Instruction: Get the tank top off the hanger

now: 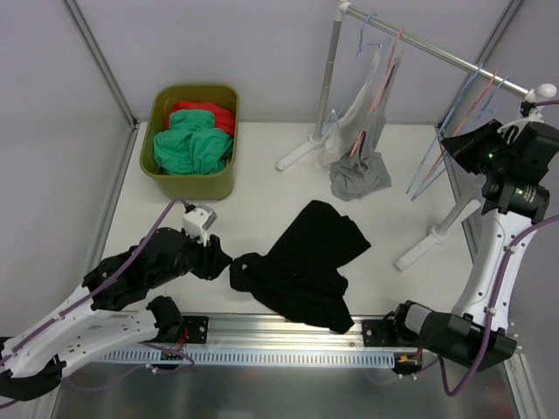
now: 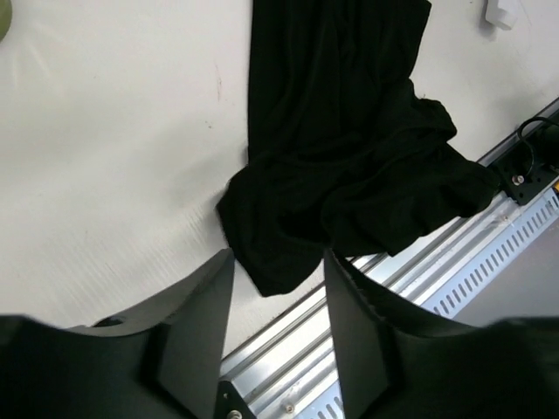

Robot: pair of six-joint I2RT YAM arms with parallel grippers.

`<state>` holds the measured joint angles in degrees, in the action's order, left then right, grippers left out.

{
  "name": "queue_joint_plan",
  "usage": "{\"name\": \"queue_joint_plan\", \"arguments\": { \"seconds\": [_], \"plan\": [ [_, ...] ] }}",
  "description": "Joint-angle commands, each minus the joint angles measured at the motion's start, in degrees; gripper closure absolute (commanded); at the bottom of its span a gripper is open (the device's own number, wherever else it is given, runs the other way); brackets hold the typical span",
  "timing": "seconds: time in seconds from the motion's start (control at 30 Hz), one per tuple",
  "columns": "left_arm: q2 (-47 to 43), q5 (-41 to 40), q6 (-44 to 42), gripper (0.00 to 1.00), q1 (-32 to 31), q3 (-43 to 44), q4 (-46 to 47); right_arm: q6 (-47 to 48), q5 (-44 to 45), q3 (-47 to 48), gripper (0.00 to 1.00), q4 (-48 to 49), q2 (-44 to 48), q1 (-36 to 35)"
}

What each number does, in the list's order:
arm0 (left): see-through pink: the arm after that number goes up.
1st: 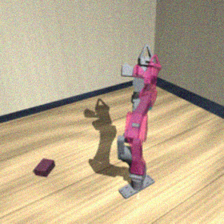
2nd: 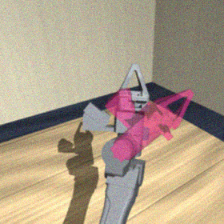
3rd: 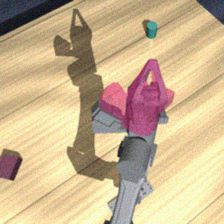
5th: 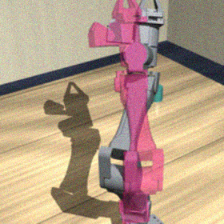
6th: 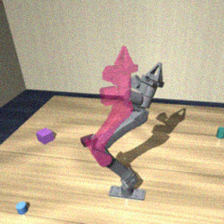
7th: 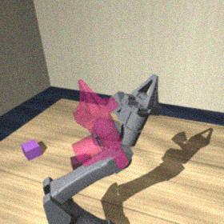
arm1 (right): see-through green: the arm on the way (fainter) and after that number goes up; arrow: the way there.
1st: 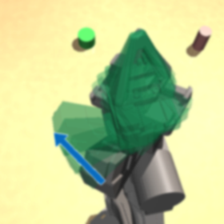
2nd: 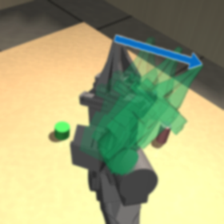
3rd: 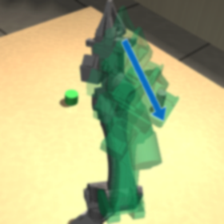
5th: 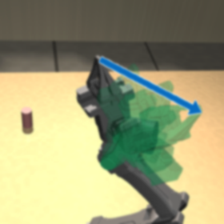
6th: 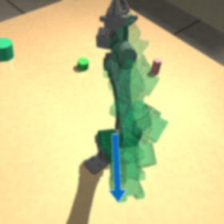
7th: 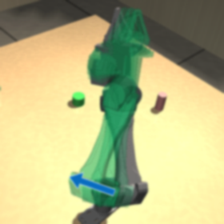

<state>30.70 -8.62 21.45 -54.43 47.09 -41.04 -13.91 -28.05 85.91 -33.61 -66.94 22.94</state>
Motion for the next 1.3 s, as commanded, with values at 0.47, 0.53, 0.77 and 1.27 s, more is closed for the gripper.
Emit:
{"name": "queue_joint_plan", "arguments": {
  "seconds": [0.47, 0.53, 0.77, 1.27],
  "plan": [
    [9.97, -0.35, 4.39, 0.01, -0.50, 5.54, 2.97, -1.91, -1.75, -7.68, 0.38, 5.13, 8.48, 1.93],
    [17.33, 0.71, 3.34, 0.01, -0.76, 7.39, 4.29, -1.39, 2.37, -7.95, 0.10, 3.56, 11.03, 2.02],
    [42.14, 5.43, -10.36, 0.01, -4.80, 21.44, 4.13, 4.33, 15.47, -12.51, 0.00, -8.56, 27.70, 2.11],
    [72.83, -9.64, -30.15, 0.01, -20.45, 26.74, 5.60, 7.32, 12.68, -6.19, 0.00, -15.79, 41.89, -5.10]
  ]
}}
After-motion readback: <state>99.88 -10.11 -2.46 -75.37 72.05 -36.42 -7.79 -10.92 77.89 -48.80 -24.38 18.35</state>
